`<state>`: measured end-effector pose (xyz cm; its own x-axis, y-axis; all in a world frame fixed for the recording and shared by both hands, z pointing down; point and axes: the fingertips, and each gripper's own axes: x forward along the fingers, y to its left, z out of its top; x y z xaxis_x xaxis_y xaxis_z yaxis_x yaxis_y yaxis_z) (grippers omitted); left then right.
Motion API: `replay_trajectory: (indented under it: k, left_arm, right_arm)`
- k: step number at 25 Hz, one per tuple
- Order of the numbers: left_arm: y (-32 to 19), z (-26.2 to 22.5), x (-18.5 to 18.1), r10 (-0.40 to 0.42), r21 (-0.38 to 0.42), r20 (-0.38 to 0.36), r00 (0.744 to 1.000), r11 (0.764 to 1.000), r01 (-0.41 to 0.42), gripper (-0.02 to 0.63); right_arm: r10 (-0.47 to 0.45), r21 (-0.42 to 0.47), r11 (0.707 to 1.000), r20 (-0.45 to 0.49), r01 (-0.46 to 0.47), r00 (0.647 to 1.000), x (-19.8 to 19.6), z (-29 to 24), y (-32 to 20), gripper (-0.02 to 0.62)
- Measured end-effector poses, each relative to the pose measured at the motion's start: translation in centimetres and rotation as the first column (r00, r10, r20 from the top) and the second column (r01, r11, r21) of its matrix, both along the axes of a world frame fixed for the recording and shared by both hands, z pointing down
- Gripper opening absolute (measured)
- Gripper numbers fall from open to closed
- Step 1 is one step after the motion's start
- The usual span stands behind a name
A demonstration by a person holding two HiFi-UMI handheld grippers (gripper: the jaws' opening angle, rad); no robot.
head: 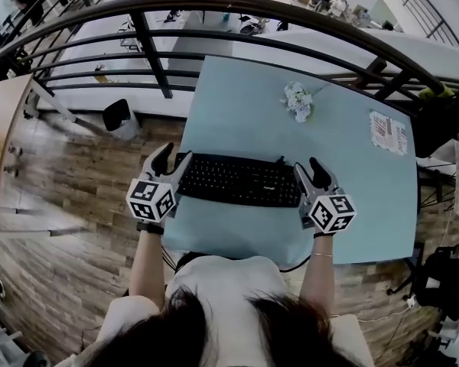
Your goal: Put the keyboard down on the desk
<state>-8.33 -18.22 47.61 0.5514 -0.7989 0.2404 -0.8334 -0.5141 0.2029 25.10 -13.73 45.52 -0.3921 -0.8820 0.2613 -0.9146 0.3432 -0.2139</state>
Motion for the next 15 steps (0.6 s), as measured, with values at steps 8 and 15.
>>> replay_trajectory:
  k: [8, 15]
  left_arm:
    - [1.7, -5.4, 2.1, 0.073, 0.082, -0.042, 0.996, 0.994, -0.070, 0.267]
    - [4.2, -7.8, 3.0, 0.121, 0.132, -0.037, 0.992, 0.984, -0.115, 0.205]
  right_arm:
    - [-0.057, 0.125, 0.990, -0.037, 0.061, 0.998, -2.3, -5.6, 1.3, 0.201]
    - [-0.068, 0.219, 0.972, -0.082, 0.084, 0.994, -4.0, -8.9, 3.6, 0.135]
